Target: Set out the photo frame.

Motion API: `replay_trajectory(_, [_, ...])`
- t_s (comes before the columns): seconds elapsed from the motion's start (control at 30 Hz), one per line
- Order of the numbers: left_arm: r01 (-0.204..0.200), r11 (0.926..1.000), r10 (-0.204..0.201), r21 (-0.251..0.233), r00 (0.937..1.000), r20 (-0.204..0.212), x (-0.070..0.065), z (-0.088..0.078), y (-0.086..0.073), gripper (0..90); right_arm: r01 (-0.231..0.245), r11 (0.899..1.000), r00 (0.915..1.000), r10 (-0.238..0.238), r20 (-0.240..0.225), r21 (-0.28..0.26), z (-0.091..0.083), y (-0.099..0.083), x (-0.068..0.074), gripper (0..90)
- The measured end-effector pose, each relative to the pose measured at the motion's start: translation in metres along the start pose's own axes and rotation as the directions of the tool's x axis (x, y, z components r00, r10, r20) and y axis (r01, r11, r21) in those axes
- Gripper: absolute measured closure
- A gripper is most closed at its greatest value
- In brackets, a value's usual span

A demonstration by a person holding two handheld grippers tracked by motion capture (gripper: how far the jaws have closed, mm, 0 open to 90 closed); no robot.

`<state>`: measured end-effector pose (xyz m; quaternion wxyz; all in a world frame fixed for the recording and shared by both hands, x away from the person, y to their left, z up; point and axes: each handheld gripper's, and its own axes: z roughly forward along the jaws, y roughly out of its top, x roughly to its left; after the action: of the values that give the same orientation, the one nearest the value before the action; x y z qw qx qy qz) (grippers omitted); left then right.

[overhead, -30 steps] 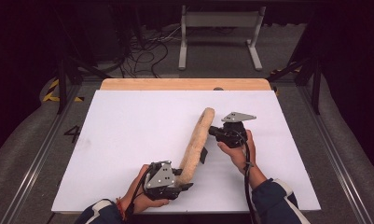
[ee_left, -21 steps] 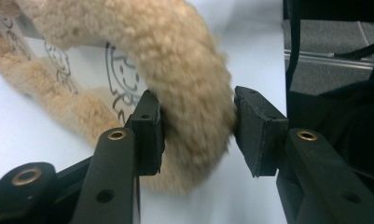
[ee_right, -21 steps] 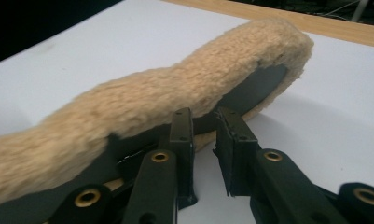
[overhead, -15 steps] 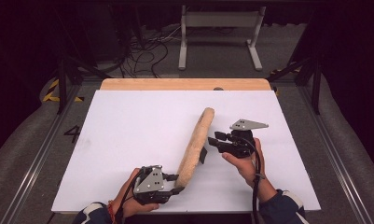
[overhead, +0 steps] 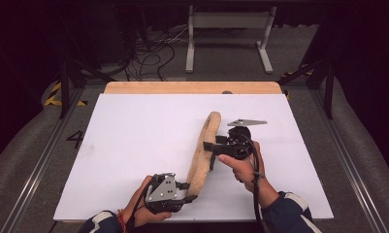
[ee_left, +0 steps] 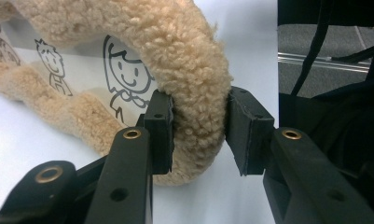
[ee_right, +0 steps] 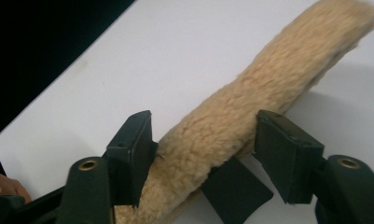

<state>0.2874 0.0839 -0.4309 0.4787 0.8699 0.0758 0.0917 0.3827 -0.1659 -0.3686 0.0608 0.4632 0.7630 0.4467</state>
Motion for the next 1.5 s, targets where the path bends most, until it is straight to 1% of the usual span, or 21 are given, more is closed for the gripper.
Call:
replay_trajectory(0.13, [0.014,0.9999,-0.014,-0.001,0.9999,0.004,-0.002,0.007,0.003,64.1,-0.033,0.998,0.9988,0.030,0.038,0.056,0.014,0.004,0.001,31.6])
replay_trajectory(0.23, [0.014,0.9999,-0.014,-0.003,0.9999,0.003,-0.003,0.011,0.005,64.1,-0.068,0.992,0.9973,0.064,0.036,0.110,0.021,0.009,-0.001,35.2])
replay_trajectory(0.27, [0.010,0.9999,-0.010,-0.006,0.9999,0.009,-0.003,0.013,0.005,64.1,-0.068,0.992,0.9973,0.064,0.036,0.110,0.021,0.009,-0.001,35.2])
replay_trajectory(0.33, [0.020,0.9998,-0.020,-0.002,0.9993,0.033,0.000,0.014,0.006,63.5,-0.097,0.985,0.9948,0.091,0.046,0.144,0.024,0.013,-0.001,38.3])
replay_trajectory(0.37, [0.020,0.9998,-0.020,-0.002,0.9990,0.041,0.001,0.013,0.005,63.5,-0.109,0.979,0.9940,0.105,0.033,0.170,0.026,0.015,-0.001,38.7])
replay_trajectory(0.47, [0.000,0.9998,-0.001,0.019,0.9994,0.036,0.002,0.004,0.001,58.4,-0.099,0.970,0.9951,0.094,0.031,0.222,0.027,0.020,-0.002,39.9])
replay_trajectory(0.53, [0.003,0.9994,-0.005,0.035,0.9986,0.053,0.005,-0.007,-0.004,47.6,-0.099,0.966,0.9951,0.095,0.025,0.238,0.027,0.022,-0.003,41.3])
replay_trajectory(0.57, [0.001,0.9989,-0.003,0.048,0.9990,0.044,0.008,-0.017,-0.008,43.1,-0.099,0.964,0.9951,0.096,0.024,0.247,0.027,0.023,-0.003,42.0])
replay_trajectory(0.6, [0.018,0.9988,-0.018,0.045,0.9998,0.005,0.012,-0.028,-0.014,40.2,-0.101,0.962,0.9949,0.099,0.022,0.254,0.027,0.024,-0.004,43.3])
replay_trajectory(0.63, [0.053,0.9981,-0.053,0.031,0.9985,-0.014,0.015,-0.036,-0.020,37.3,-0.105,0.960,0.9944,0.104,0.020,0.258,0.027,0.025,-0.004,45.3])
replay_trajectory(0.67, [0.096,0.9952,-0.095,0.020,0.9948,-0.038,0.019,-0.045,-0.027,34.4,-0.106,0.959,0.9944,0.104,0.020,0.265,0.027,0.025,-0.004,46.9])
replay_trajectory(0.7, [0.120,0.9926,-0.119,0.018,0.9914,-0.055,0.022,-0.051,-0.032,31.4,-0.099,0.958,0.9951,0.096,0.022,0.271,0.026,0.026,-0.003,48.9])
replay_trajectory(0.73, [0.154,0.9879,-0.152,0.015,0.9848,-0.084,0.027,-0.059,-0.041,29.4,-0.095,0.956,0.9954,0.093,0.021,0.276,0.026,0.027,-0.003,50.8])
replay_trajectory(0.8, [0.186,0.9822,-0.183,0.022,0.9765,-0.114,0.033,-0.068,-0.052,27.3,-0.075,0.955,0.9971,0.071,0.024,0.287,0.024,0.029,0.000,54.1])
replay_trajectory(0.87, [0.207,0.9776,-0.198,0.039,0.9666,-0.163,0.039,-0.075,-0.061,26.4,-0.048,0.954,0.9988,0.042,0.026,0.296,0.024,0.030,0.001,56.1])
replay_trajectory(0.97, [0.232,0.9717,-0.219,0.045,0.9554,-0.198,0.046,-0.081,-0.068,25.5,-0.003,0.951,0.9997,-0.005,0.023,0.310,0.024,0.033,0.002,56.6])
replay_trajectory(1.03, [0.256,0.9657,-0.243,0.042,0.9482,-0.205,0.050,-0.082,-0.070,25.5,0.024,0.948,0.9992,-0.033,0.023,0.317,0.024,0.035,0.003,58.4])
replay_trajectory(1.2, [0.248,0.9647,-0.225,0.089,0.9515,-0.210,0.052,-0.075,-0.071,24.4,0.056,0.944,0.9984,-0.056,-0.009,0.325,0.024,0.038,0.001,62.3])
replay_trajectory(1.33, [0.267,0.9598,-0.242,0.086,0.9429,-0.229,0.055,-0.072,-0.071,19.6,0.097,0.941,0.9945,-0.079,-0.069,0.325,0.025,0.039,0.005,64.4])
replay_trajectory(1.37, [0.267,0.9598,-0.242,0.086,0.9429,-0.229,0.055,-0.072,-0.071,19.6,0.097,0.941,0.9945,-0.079,-0.069,0.325,0.025,0.039,0.005,64.4])
replay_trajectory(1.5, [0.287,0.9561,-0.266,0.057,0.9336,-0.240,0.056,-0.075,-0.072,18.5,0.182,0.924,0.9813,-0.150,-0.121,0.336,0.026,0.041,0.015,65.1])
